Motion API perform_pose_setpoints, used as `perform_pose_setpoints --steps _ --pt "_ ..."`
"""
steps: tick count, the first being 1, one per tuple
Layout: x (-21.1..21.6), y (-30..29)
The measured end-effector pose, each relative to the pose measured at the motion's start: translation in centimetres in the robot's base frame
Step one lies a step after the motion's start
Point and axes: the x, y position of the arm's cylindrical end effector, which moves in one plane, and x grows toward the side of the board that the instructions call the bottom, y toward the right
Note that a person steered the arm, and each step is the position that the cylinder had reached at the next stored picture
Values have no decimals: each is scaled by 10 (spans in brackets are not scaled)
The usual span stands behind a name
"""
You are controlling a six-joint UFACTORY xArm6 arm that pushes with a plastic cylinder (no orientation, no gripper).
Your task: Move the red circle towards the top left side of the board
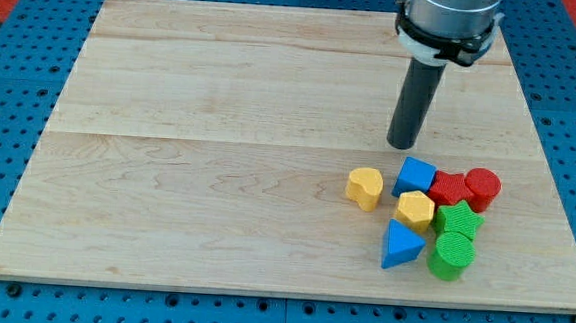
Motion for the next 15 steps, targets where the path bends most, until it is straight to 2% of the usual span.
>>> perform_pose_setpoints --steps 1,2,3,4,5,6,8,9,10,11,12,13,14,15 --pt "-14 37" --pt "1 95" --pt "59 153" --pt "84 98" --pt "50 -1" --pt "7 -44" --pt "38 16" --pt "32 57" --pt "-17 48" --pt "-53 11" --pt "-55 11" --pt "-77 18" --pt "-115 16" --pt "-148 39"
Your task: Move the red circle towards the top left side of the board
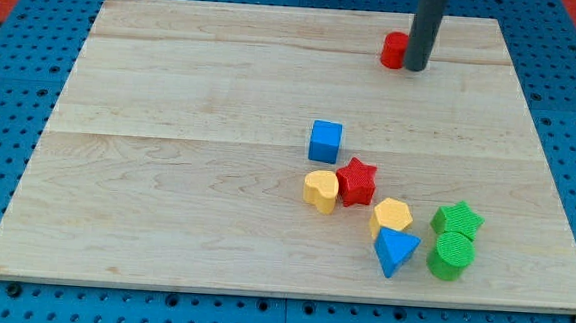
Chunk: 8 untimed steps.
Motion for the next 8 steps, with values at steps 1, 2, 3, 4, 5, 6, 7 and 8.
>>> perform_pose_setpoints --steps 1,2,3,4,5,6,7,8 --pt "-16 -18" --pt "-57 -52" --pt "-70 -60" --pt "-62 -114" --pt "-62 -176" --pt "-66 -246" --pt "-67 -318" --pt "-57 -312"
